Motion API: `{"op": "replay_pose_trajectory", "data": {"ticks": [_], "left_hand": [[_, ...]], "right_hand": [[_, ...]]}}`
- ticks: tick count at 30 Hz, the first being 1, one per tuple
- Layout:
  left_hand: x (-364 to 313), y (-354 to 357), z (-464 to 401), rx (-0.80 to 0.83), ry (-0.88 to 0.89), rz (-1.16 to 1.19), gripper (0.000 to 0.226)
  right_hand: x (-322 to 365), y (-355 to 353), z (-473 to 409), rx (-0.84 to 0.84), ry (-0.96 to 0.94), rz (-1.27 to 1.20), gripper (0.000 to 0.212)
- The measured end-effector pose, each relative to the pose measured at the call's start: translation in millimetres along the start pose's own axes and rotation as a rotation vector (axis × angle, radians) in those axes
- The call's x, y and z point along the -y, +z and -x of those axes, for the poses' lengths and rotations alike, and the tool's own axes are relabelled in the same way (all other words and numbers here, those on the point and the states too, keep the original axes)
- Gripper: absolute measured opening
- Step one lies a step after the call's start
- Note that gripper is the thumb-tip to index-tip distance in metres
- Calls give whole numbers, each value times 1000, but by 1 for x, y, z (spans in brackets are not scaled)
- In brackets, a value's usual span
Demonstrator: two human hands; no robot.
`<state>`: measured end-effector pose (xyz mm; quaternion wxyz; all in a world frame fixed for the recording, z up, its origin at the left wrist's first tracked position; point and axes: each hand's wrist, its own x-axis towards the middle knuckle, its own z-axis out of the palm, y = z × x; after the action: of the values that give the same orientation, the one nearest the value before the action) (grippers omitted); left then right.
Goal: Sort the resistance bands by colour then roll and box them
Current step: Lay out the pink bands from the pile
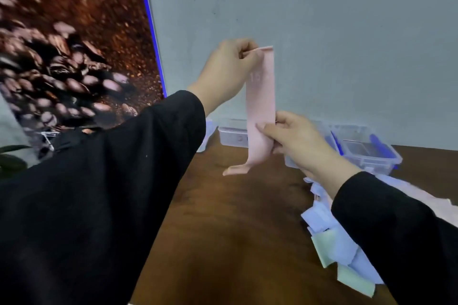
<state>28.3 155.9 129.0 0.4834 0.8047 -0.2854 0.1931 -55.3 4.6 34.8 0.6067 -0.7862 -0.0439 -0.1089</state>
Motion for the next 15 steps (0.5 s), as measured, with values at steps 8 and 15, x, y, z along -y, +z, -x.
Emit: {"op": "replay_pose_trajectory", "data": {"ticks": [8,15], "left_hand": [[108,-64,-5,73,-106,-265,18],[193,-35,5,370,-241,-308,25]], "right_hand": [[-23,116,-2,201,236,-199,15],[-65,156,10,214,517,-67,35]]}}
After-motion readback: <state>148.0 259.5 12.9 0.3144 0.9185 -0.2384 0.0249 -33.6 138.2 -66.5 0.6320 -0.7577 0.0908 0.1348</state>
